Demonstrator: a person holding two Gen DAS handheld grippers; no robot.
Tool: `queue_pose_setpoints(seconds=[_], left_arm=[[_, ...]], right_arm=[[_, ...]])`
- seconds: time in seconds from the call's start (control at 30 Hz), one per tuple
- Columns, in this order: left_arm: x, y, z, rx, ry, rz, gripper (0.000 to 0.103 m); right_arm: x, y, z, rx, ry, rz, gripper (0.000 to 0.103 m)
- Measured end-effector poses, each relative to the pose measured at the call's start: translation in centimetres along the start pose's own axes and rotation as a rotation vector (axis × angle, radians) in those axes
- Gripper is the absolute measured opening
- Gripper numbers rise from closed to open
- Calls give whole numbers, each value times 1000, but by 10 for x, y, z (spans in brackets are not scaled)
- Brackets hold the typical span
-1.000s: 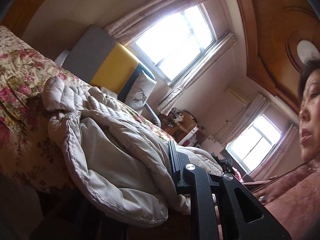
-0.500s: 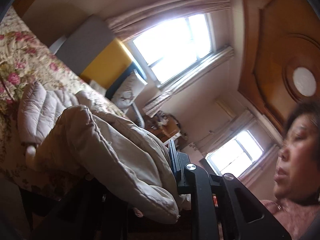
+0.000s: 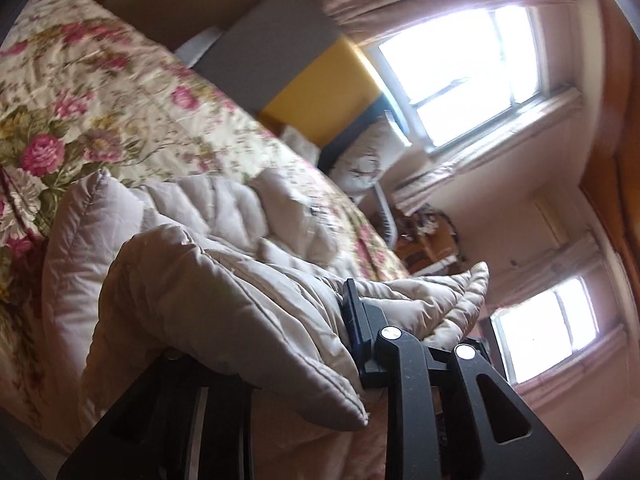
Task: Fold large clothes
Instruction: 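Lift the jacket side with both tools and fold it toward the center, then open both tools and press the folded jacket flat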
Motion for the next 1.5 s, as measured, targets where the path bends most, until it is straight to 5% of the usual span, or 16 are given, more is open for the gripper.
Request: queue_pose_setpoints(seconds=[0.13, 0.23, 0.27, 0.37, 0.43, 0.6, 0.8, 1.0, 1.07, 1.17, 1.3, 1.37, 1.4, 1.5], left_arm=[[-35, 40, -1, 48, 46, -113, 28], [-47, 52, -6, 116, 23, -78, 37], [-45, 54, -9, 141, -1, -36, 44], [-28, 41, -22, 174, -107, 124, 91], [-7, 37, -34, 172, -203, 186, 97], [13, 51, -45, 111, -240, 18, 99], [-1, 26, -15, -110, -181, -192, 99], [-40, 6, 13, -324, -52, -308, 99], [-53, 18, 19, -365, -14, -395, 99], [-68, 42, 32, -341, 51, -445, 99], [-62, 45, 37, -342, 35, -457, 99], [-56, 44, 35, -327, 34, -460, 99], [-52, 45, 33, -316, 21, -462, 99], [-50, 46, 30, -315, 14, -490, 99]], right_arm=[[-20, -35, -21, 6, -80, 116, 30], [-25, -61, -32, -13, -136, 144, 43], [-23, -66, -34, -17, -147, 129, 49], [-10, -64, -35, -15, -175, 88, 74], [13, -55, -39, 23, -263, 129, 94], [56, -8, -41, 202, -355, 190, 94], [14, 12, 7, 502, -172, 472, 94], [-33, 2, 76, 734, -6, 600, 93], [-46, 2, 84, 810, -10, 632, 93], [-70, 3, 77, 844, -50, 627, 101], [-98, -44, 59, 844, -18, 838, 101], [-102, -60, 58, 799, -7, 853, 100], [-100, -61, 59, 789, -18, 856, 98], [-95, -61, 66, 829, -20, 882, 61]])
Point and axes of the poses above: each gripper's, at about its wrist camera, not at the fingertips, and x roughly against the way its jaws point, y to its left, z to its underside, the point moved 10 cm from there along -x, roughly the way its jaws point, and after that the axes turned 11 degrees about -x, right-handed, at the moved point
